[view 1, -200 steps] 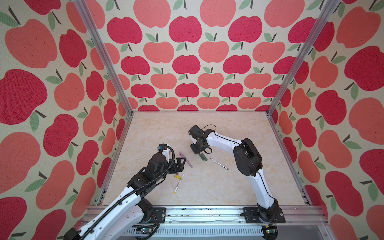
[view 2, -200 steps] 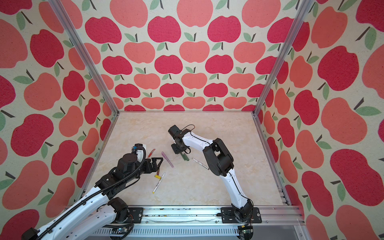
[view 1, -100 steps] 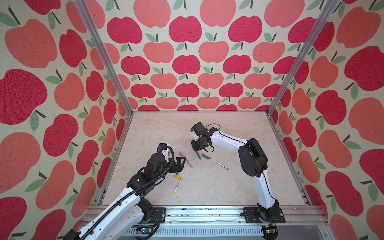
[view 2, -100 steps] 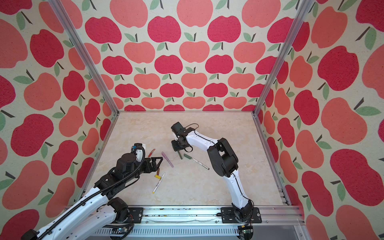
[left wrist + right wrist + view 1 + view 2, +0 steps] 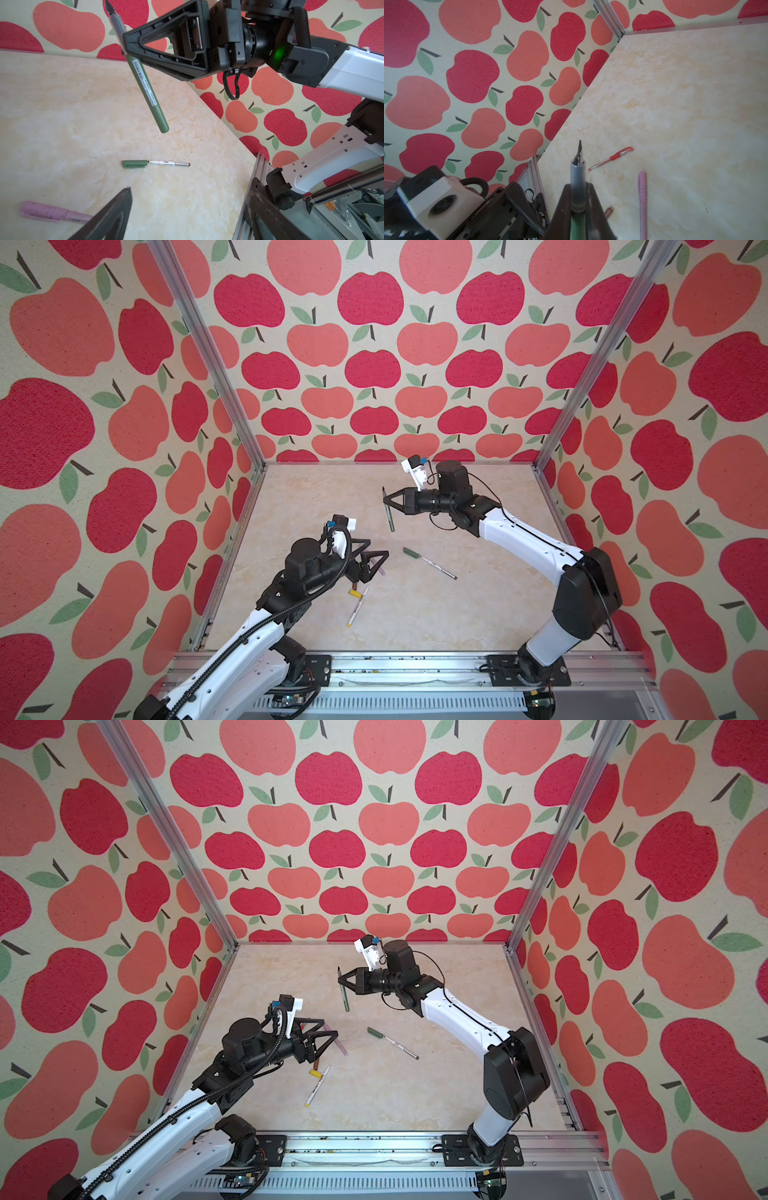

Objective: Insert the pens into the pen caps
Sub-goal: 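Lift the green pen upright toward the left gripper with the right gripper, then grasp the green pen with the left gripper while the right gripper holds it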

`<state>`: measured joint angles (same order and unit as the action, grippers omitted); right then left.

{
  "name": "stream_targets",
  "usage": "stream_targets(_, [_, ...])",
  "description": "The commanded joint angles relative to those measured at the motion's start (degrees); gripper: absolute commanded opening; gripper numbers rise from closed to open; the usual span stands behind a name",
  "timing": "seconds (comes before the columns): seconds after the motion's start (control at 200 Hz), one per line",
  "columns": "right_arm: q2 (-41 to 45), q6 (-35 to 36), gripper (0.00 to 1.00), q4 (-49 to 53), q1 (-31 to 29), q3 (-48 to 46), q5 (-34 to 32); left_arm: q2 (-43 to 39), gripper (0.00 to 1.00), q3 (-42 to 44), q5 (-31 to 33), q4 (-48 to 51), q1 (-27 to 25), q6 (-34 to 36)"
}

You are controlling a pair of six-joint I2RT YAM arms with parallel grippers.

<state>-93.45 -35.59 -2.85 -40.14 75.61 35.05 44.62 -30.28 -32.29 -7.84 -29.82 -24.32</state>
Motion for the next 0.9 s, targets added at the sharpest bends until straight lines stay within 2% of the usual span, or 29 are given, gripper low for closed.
stream_targets(0.0, [3.58, -2.7, 0.05, -6.76, -0.78, -3.52, 7.1, 1.87, 0.85, -2.83, -7.59, -7.41, 0.82, 0.41])
stream_targets(0.165, [8.48, -3.03, 0.06, -9.38, -1.73, -7.7, 8.76, 4.29, 0.84, -3.37, -9.19, -12.79, 1.19, -1.66])
stream_targets(0.325, [11.7, -5.02, 0.06, -15.28, -2.64, -12.04, 7.56, 7.27, 0.83, -4.41, -10.28, -16.27, 1.35, -3.25])
stream_targets(0.48, [13.01, -5.82, 0.05, -20.93, -3.78, -14.84, 6.0, 10.42, 0.79, -4.28, -11.97, -23.1, 1.76, -8.35])
stream_targets(0.68, [13.83, -6.21, 0.04, -25.93, -4.73, -17.11, 3.22, 13.06, 0.67, -3.86, -13.79, -32.12, 2.4, -15.12])
stream_targets(0.896, [14.26, -6.35, 0.04, -28.87, -4.86, -17.95, 1.47, 13.14, 0.54, -3.65, -14.64, -32.48, 2.49, -16.21])
